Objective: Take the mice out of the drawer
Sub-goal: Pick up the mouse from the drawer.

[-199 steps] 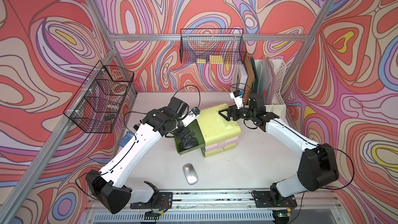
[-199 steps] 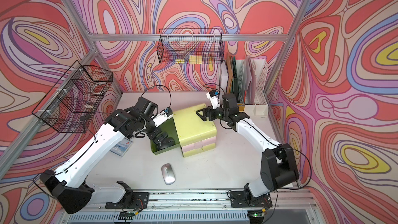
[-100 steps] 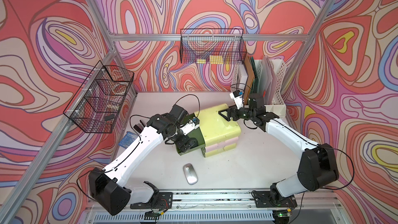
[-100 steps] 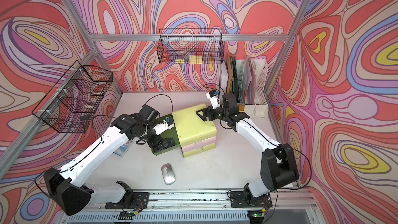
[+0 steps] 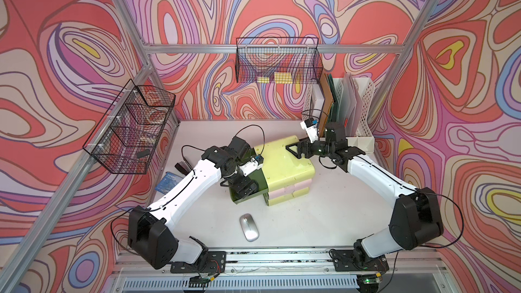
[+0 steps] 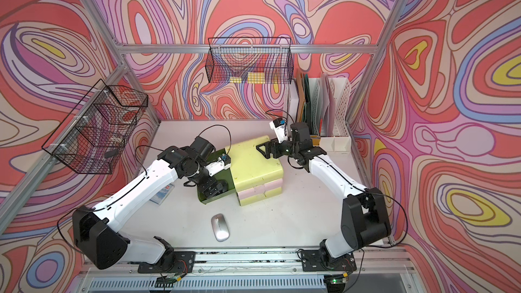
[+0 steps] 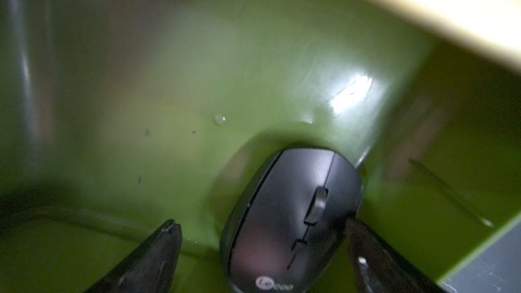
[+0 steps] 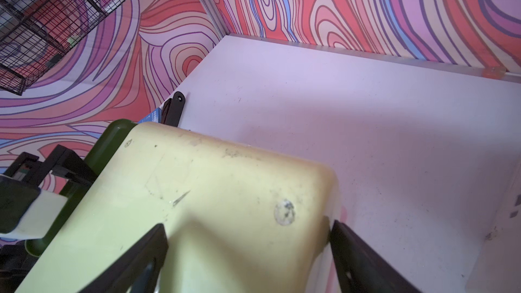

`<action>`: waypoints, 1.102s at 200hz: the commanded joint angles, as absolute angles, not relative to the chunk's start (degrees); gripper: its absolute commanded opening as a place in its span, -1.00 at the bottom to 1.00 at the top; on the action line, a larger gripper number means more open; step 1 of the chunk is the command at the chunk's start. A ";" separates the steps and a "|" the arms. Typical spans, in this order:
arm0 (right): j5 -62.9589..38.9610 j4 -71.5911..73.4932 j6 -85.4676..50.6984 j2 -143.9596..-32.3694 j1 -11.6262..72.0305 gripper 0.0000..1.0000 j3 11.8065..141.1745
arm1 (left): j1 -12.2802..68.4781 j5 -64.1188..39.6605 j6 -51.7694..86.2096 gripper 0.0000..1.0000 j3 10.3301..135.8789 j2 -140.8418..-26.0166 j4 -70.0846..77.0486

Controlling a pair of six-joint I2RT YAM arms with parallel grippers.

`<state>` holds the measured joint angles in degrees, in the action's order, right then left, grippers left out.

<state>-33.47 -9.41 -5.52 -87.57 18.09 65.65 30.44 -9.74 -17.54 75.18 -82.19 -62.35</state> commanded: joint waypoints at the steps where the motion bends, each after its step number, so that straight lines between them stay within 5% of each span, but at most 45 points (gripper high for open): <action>1: -31.70 -18.37 -3.01 -89.34 19.25 0.88 63.12 | 30.24 -5.93 -17.58 0.89 76.82 -85.75 -62.43; 146: -31.92 -18.11 -3.18 -90.28 19.26 0.88 63.46 | 30.72 -1.27 -12.05 0.77 81.44 -87.85 -65.32; 220: -27.10 -17.42 -5.57 -88.80 19.25 0.93 64.22 | 33.93 11.55 -0.89 0.78 83.77 -75.76 -56.91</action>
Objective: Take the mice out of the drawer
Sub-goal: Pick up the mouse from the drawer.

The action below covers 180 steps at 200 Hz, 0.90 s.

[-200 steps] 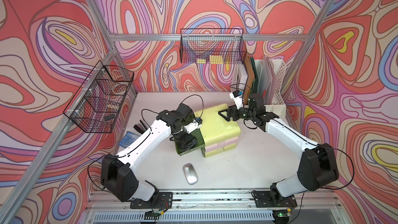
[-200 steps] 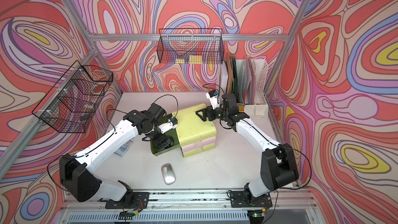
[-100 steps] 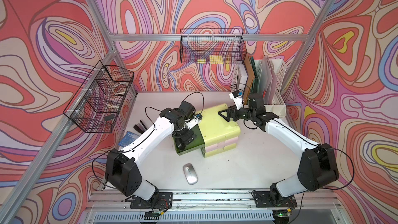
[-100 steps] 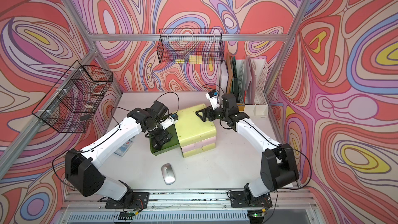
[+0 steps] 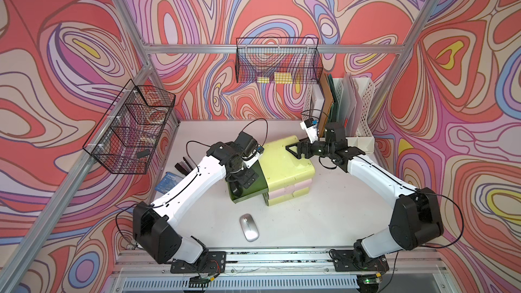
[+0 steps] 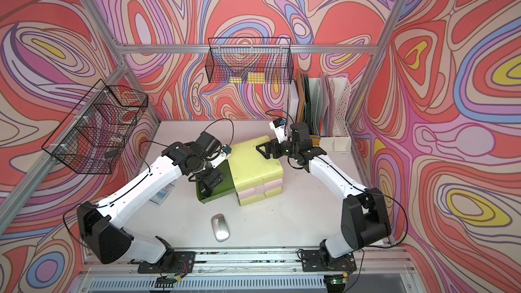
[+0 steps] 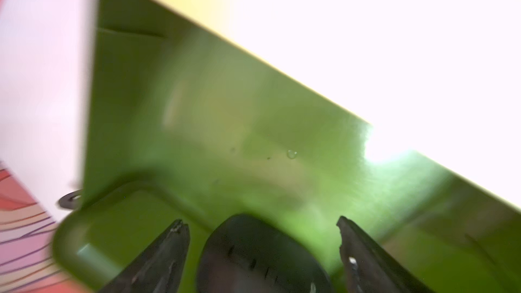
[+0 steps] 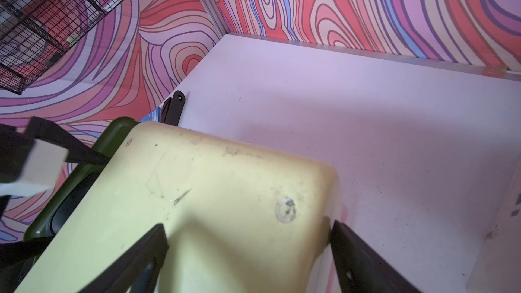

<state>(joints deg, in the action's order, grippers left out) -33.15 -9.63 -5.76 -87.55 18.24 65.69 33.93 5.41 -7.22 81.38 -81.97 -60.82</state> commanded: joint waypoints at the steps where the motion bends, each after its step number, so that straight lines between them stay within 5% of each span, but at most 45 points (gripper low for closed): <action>1: -26.60 -17.41 -5.69 -88.70 19.25 0.93 64.24 | 33.93 11.58 -0.71 0.78 83.72 -75.50 -56.67; 28: -12.74 -18.80 -6.48 -83.62 19.81 0.91 66.12 | 32.01 13.50 5.94 0.99 80.40 -67.77 -51.51; 75: -7.33 -29.14 -1.90 -83.51 31.10 0.88 78.33 | 23.62 20.91 19.90 0.99 76.80 -68.50 -59.37; 136: -2.39 -48.37 2.26 -97.90 49.10 0.72 99.03 | 7.66 12.66 34.48 0.99 63.15 -61.51 -55.30; 180: -5.06 -50.54 1.29 -104.24 54.16 0.70 102.35 | 4.44 4.55 37.26 1.00 57.90 -65.92 -50.01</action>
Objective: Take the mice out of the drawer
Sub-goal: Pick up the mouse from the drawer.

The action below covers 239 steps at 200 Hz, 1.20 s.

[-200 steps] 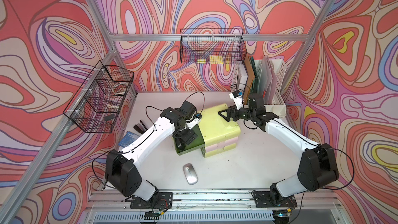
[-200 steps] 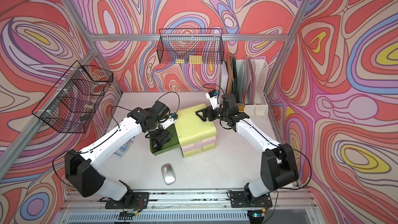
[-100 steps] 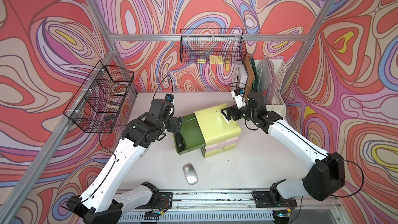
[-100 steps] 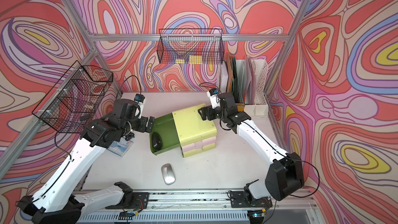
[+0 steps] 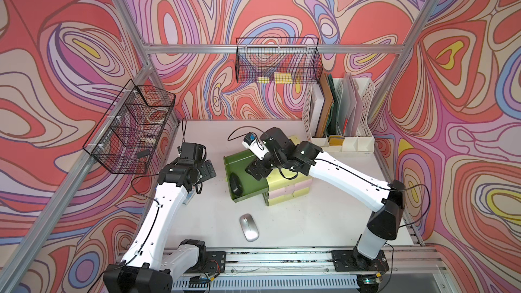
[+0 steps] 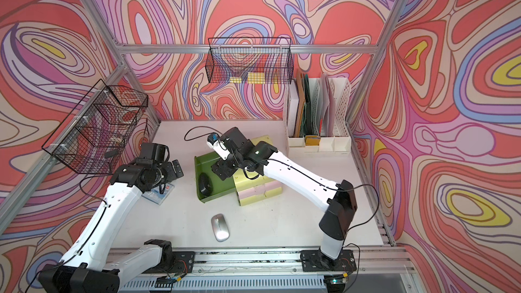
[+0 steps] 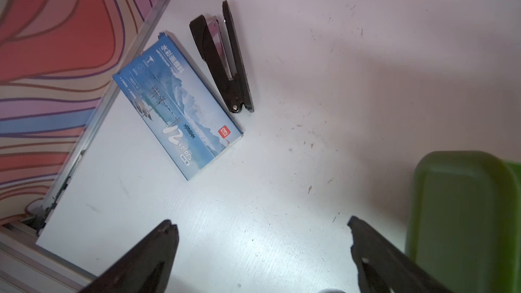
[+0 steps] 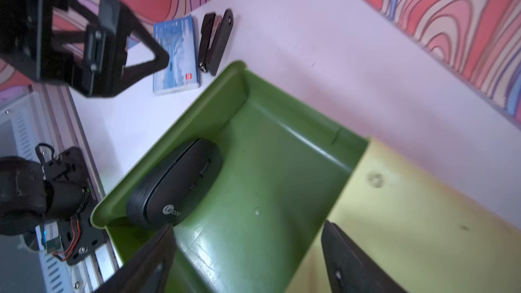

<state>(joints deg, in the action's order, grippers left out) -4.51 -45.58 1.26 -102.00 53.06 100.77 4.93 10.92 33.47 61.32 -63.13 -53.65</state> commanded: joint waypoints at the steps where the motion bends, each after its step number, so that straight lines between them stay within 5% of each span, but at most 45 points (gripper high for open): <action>1: -5.12 -50.50 1.26 -104.28 54.24 0.69 102.37 | 4.42 4.39 37.31 0.99 57.78 -66.05 -49.79; 239: -7.59 -52.22 1.62 -114.42 58.68 0.69 107.24 | 4.40 -5.89 39.90 0.97 43.52 -71.40 -31.64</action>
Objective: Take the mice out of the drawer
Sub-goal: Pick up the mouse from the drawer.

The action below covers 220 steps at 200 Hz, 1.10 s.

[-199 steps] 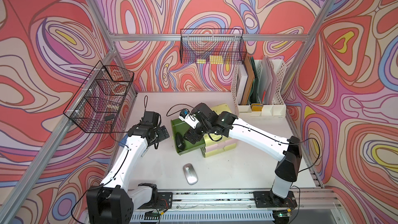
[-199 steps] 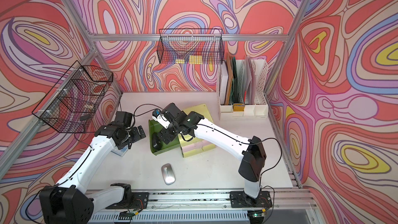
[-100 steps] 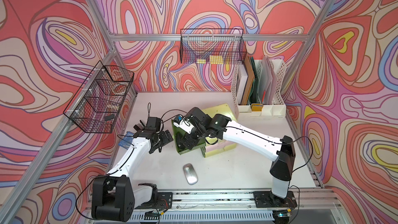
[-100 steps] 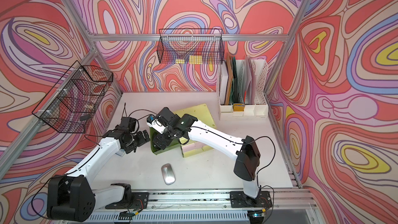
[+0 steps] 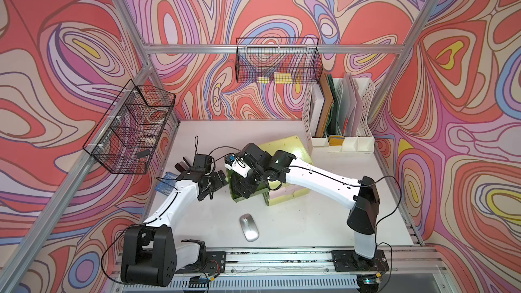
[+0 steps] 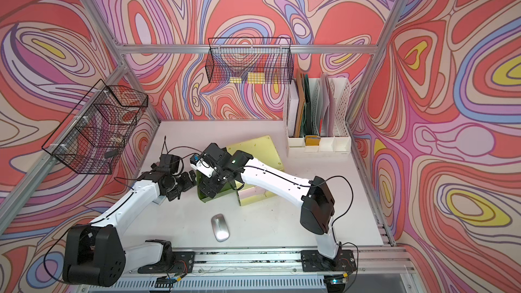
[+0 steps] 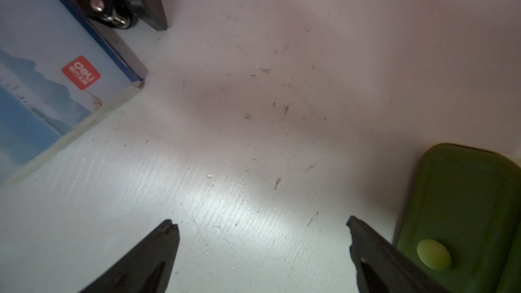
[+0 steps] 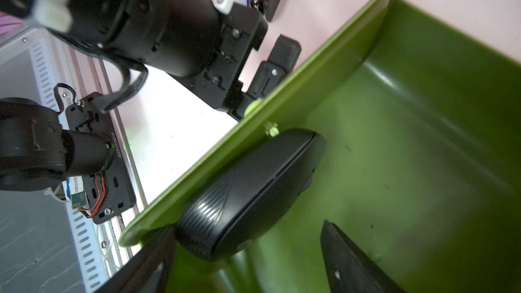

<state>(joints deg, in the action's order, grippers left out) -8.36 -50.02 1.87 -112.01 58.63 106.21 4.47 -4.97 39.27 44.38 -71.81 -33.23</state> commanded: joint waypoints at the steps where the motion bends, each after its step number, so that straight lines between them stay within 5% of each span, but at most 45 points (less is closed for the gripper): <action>1: -7.66 -52.26 1.65 -114.42 58.69 0.69 107.28 | 4.40 -5.89 39.90 0.97 43.47 -71.34 -31.64; 65: -4.99 -51.97 1.25 -115.98 58.93 0.65 108.34 | 4.47 -6.38 40.52 0.96 42.36 -67.56 -32.23; 140: 1.50 -49.51 0.34 -113.70 58.90 0.21 106.65 | 4.55 -7.06 40.51 0.95 41.90 -65.81 -32.62; 220: 2.62 -44.34 1.49 -112.38 58.90 0.59 105.53 | 4.83 -7.07 40.21 0.94 41.92 -66.49 -32.34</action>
